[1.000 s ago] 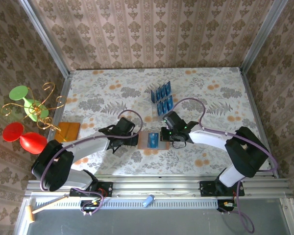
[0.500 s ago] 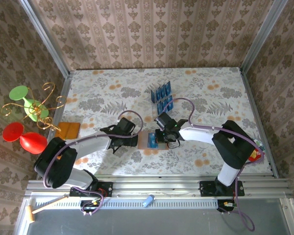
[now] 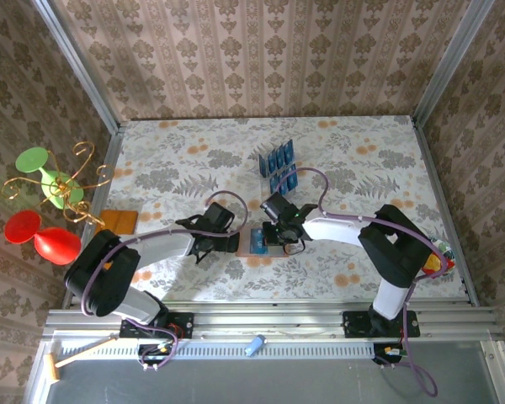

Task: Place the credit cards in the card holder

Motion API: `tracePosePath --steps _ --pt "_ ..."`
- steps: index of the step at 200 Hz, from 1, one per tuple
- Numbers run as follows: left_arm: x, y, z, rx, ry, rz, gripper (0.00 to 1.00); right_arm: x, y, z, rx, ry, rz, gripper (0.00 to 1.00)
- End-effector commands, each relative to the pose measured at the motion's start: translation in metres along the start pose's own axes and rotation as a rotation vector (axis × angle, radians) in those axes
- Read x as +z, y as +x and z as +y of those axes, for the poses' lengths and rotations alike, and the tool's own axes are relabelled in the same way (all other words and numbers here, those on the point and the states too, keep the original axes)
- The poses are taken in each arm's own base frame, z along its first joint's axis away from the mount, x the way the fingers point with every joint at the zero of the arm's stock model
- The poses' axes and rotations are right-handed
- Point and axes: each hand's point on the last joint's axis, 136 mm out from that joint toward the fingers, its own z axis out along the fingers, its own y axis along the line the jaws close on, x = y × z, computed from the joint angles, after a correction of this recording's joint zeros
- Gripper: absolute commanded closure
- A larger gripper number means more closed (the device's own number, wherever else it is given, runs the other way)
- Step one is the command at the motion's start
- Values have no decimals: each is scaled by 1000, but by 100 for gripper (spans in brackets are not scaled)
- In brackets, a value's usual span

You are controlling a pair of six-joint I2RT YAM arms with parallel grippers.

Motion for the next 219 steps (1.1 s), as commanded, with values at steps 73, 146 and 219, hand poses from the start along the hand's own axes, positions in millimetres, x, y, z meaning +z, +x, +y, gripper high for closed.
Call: tracePosePath --steps 73,146,219 --pt "7 8 -3 -9 20 22 0 8 -5 26 -3 -52 5 95" --pt "5 7 -3 -5 19 19 0 2 -12 42 13 -114 -12 95" --pt "-16 -3 29 -60 -98 -22 0 -22 -16 26 25 -88 -70 93"
